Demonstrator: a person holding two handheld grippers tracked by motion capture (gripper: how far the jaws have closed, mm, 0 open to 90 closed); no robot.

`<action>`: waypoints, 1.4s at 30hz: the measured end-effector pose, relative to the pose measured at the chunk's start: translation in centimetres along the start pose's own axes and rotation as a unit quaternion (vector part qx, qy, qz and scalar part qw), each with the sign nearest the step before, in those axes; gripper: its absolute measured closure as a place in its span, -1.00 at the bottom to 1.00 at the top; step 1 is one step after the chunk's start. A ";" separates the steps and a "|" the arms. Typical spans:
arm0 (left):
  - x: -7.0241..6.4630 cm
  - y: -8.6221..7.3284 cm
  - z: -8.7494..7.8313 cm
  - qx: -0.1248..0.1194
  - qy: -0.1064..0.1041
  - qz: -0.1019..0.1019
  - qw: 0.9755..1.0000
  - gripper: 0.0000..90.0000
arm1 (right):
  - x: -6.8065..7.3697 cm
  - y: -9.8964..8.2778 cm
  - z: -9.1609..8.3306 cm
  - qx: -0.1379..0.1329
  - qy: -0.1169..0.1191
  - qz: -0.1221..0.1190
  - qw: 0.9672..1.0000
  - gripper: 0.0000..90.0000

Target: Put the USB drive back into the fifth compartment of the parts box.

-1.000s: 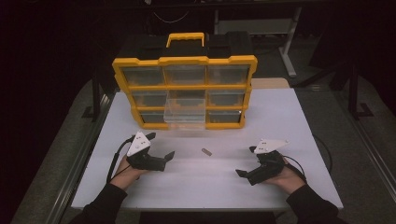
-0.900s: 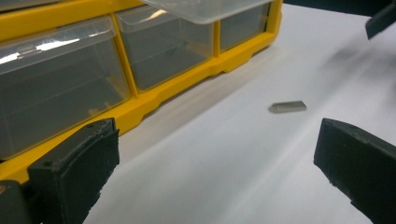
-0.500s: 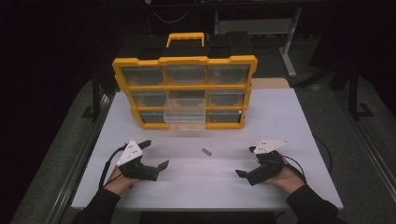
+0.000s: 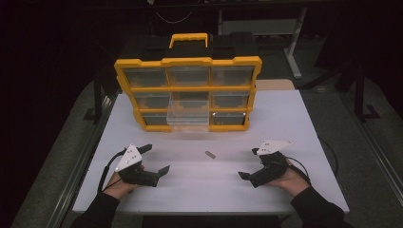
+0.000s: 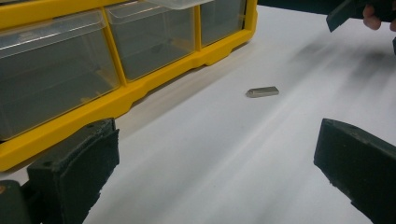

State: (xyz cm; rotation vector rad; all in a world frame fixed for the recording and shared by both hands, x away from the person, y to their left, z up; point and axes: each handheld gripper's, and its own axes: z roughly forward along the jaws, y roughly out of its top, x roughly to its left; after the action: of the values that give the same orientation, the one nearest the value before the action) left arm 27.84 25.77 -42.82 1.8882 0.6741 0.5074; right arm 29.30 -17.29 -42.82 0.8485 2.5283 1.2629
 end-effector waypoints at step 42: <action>0.1 0.2 0.4 0.002 -0.010 -0.005 1.000 -1.00 | -0.8 5.2 2.4 0.044 0.031 -0.001 0.999 -1.00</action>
State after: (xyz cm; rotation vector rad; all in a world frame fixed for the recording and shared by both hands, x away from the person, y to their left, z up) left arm 28.19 25.55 -42.80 1.8910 0.6706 0.4808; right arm 33.07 -13.64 -40.29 0.8365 2.6501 1.2039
